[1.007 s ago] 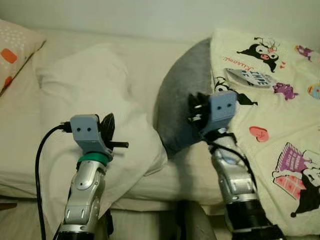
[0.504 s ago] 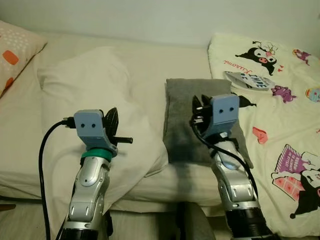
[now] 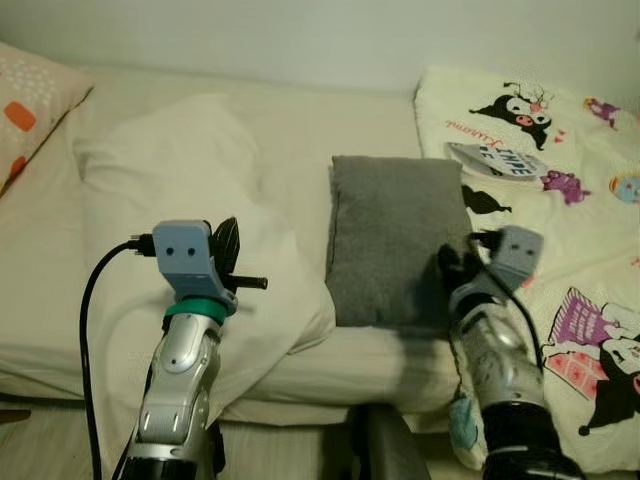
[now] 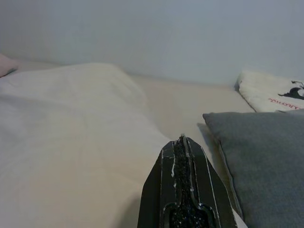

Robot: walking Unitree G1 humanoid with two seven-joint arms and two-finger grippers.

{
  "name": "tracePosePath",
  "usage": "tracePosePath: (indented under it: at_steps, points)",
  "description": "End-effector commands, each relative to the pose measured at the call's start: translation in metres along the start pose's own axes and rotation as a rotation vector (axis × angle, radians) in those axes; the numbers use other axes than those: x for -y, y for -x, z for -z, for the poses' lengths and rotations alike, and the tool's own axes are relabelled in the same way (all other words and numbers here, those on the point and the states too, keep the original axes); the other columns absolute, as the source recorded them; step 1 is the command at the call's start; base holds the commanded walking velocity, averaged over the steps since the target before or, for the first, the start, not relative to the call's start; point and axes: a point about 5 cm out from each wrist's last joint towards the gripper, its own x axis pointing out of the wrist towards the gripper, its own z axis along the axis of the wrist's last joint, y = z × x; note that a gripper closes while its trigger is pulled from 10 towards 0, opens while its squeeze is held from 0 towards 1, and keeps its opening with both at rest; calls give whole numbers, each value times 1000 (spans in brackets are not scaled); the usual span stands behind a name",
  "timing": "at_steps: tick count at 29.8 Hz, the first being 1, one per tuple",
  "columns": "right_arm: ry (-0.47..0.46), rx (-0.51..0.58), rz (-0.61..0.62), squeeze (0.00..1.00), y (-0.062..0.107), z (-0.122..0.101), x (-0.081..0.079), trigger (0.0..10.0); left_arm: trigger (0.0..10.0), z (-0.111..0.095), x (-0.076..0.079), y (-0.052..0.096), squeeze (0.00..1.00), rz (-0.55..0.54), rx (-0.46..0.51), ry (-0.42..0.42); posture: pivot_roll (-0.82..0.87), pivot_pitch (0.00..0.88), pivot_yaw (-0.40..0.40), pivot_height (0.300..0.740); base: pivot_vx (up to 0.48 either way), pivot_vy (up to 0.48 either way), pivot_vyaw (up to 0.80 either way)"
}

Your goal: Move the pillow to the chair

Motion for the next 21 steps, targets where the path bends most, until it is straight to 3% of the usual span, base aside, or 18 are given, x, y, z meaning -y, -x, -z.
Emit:
tracePosePath:
  at_steps: [1, 2, 4, 5, 8, 10, 15, 17, 21]
  points:
    - [-88, -10, 17, 1000, -2, 3, 11, 10000, 10000, 0, -2, 5, 0, -2, -10, -4, 33, 92, 11, 596, 0, 0, 0]
    - [-88, -10, 17, 1000, -2, 3, 11, 10000, 10000, 0, -2, 5, 0, -2, -10, -4, 33, 92, 11, 596, 0, 0, 0]
    - [-200, 24, 34, 1000, -6, -4, 22, 10000, 10000, -1, -7, 8, 0, -2, -16, -15, 45, 103, 25, 596, 0, 0, 0]
    - [-200, 24, 34, 1000, -6, -4, 22, 10000, 10000, -1, -7, 8, 0, -2, -16, -15, 45, 103, 25, 596, 0, 0, 0]
    - [-373, 50, 54, 1000, -9, -9, 37, 10000, 10000, -3, -9, 9, 0, 10, -23, -26, 58, 114, 38, 596, 0, 0, 0]
    - [-439, 44, 60, 1000, -9, -7, 42, 10000, 10000, -3, -8, 10, 0, 15, -25, -28, 68, 118, 44, 596, 0, 0, 0]
    - [-475, 25, 89, 1000, -7, 0, 55, 10000, 10000, -5, -6, 10, 0, 32, -32, -31, 80, 125, 51, 596, 0, 0, 0]
    - [-446, -18, 152, 1000, -2, 8, 70, 10000, 10000, -6, -7, 12, 0, 41, -40, -37, 94, 129, 66, 596, 0, 0, 0]
    - [-407, -74, 171, 1000, 1, 15, 75, 10000, 10000, -6, -8, 12, 0, 44, -43, -39, 97, 132, 69, 596, 0, 0, 0]
